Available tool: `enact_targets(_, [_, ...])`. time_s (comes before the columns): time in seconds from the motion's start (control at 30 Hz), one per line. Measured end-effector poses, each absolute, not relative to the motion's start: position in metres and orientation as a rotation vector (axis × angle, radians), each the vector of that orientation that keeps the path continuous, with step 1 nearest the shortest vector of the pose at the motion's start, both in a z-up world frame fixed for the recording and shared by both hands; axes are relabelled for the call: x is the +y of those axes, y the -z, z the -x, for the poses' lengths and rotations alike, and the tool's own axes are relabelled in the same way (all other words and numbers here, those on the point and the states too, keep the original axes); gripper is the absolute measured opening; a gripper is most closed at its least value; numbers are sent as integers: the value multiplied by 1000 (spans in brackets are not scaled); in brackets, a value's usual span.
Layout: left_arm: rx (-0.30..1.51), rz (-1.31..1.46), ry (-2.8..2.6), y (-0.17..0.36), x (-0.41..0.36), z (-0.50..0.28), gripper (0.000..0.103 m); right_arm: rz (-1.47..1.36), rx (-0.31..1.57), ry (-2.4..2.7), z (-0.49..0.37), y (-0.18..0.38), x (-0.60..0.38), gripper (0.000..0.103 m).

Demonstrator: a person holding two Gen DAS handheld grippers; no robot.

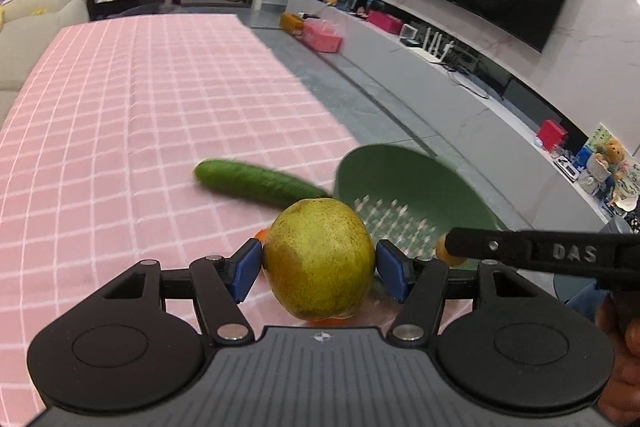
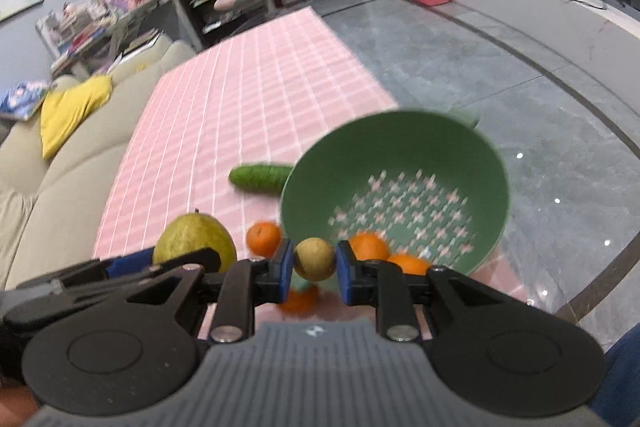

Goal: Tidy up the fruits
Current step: 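Carry the pear and brown fruit over the colander and release both grippers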

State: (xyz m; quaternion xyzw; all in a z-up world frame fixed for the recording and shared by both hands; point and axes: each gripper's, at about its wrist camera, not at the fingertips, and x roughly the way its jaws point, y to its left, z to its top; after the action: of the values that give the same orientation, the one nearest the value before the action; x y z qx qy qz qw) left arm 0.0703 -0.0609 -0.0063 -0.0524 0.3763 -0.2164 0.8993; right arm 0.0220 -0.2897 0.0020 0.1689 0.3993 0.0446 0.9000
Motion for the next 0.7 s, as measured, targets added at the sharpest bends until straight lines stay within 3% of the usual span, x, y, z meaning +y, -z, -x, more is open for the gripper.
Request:
enact_targets(0.23, [771, 22, 519, -9, -110, -89, 72, -402, 846, 34, -50, 6, -320, 19])
enact_targets(0.6, [886, -90, 508, 14, -146, -99, 72, -460, 946, 130, -64, 40, -347, 19])
enact_targets(0.7, [900, -79, 511, 14, -145, -97, 73, -474, 955, 144, -65, 45, -351, 26])
